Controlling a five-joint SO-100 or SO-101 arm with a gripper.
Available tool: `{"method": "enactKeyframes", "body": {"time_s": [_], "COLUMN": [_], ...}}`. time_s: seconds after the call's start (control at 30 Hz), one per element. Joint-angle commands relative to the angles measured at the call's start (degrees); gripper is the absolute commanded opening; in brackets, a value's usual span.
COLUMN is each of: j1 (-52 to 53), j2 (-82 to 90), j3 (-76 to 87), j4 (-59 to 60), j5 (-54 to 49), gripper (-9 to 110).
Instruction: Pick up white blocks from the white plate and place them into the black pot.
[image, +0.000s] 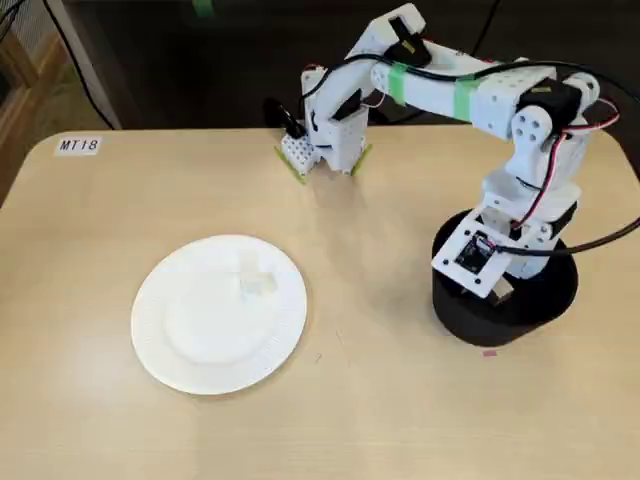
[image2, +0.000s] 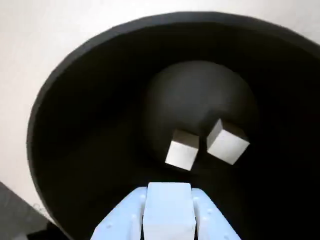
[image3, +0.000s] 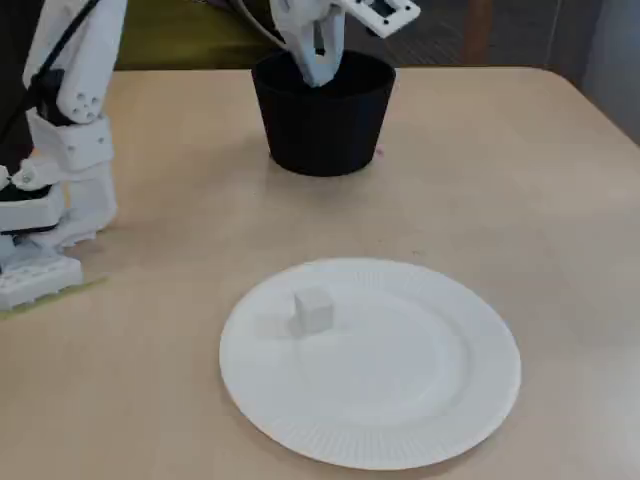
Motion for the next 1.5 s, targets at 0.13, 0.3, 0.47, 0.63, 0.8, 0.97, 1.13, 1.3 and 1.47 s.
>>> {"method": "enactKeyframes", "body": {"time_s": [0.13, 0.3, 0.47, 0.63, 0.8, 0.97, 1.13, 1.3, 1.47], "j1": [-1.1, -1.3, -0.9, 0.7, 5.6, 16.4, 30.3, 42.4, 49.0], "j2": [-0.1, 1.1, 2.8, 3.8, 12.2, 22.9, 29.3, 31.5, 33.4], "j3": [-0.3, -0.4, -0.3, -0.1, 2.4, 2.0, 6.6, 22.1, 35.2], "j4": [0.5, 0.5, 0.5, 0.5, 0.6, -0.6, 0.0, -0.4, 0.4], "j5": [0.5, -0.4, -0.8, 0.4, -1.1, -1.3, 1.4, 11.3, 27.5], "gripper": [-2, 11, 15, -2, -2, -2, -2, -2, -2]}}
